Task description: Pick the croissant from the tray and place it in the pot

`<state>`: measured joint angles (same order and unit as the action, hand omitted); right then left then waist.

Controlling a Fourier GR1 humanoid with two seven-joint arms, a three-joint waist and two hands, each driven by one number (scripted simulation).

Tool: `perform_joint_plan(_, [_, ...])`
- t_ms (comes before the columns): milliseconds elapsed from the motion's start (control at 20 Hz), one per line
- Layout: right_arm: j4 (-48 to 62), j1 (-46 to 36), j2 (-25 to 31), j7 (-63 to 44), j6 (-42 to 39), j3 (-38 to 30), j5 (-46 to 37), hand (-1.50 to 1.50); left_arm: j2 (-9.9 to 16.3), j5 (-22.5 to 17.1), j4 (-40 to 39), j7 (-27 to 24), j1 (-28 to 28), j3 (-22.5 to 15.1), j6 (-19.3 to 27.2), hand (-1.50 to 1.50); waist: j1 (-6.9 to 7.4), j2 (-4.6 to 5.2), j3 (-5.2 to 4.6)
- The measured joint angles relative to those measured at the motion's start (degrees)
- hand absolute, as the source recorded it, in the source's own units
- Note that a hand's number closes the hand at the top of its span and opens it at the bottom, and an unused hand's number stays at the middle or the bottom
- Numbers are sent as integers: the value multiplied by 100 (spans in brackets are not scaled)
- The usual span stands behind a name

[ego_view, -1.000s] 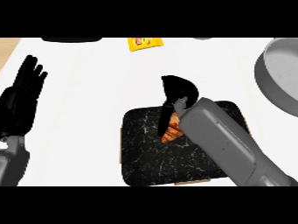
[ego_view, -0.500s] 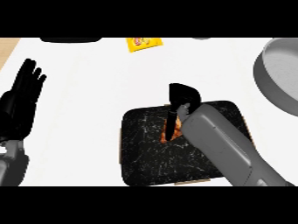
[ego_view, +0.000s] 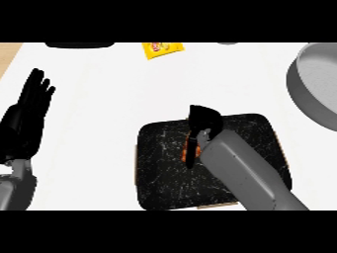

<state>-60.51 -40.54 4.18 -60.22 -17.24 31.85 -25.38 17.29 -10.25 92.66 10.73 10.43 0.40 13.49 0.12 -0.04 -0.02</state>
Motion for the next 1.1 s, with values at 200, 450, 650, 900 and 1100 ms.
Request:
perform_joint_plan(200, [276, -16, -7, 101, -8, -182, -216, -150, -6, -8, -102, -52, 19, 89, -122, 0, 8, 5, 1])
perform_joint_plan(450, [196, 85, 34, 407, -273, -205, -399, 150, -29, 61, 16, 88, 39, 150, -131, 0, 2, -17, -5])
perform_joint_plan(650, [381, 31, 13, 721, -373, -231, -723, 150, -27, 47, 56, 159, 49, 222, -247, 0, 11, -42, -19])
perform_joint_plan(900, [652, -47, -96, 917, -392, -362, -1000, 150, -135, 167, 44, 159, 102, 223, -230, 0, 9, -70, -37])
perform_joint_plan(1100, [-106, 461, 145, 1644, -312, -179, -1049, 150, -142, 192, 73, 168, 64, 267, -227, 0, -57, -69, -24])
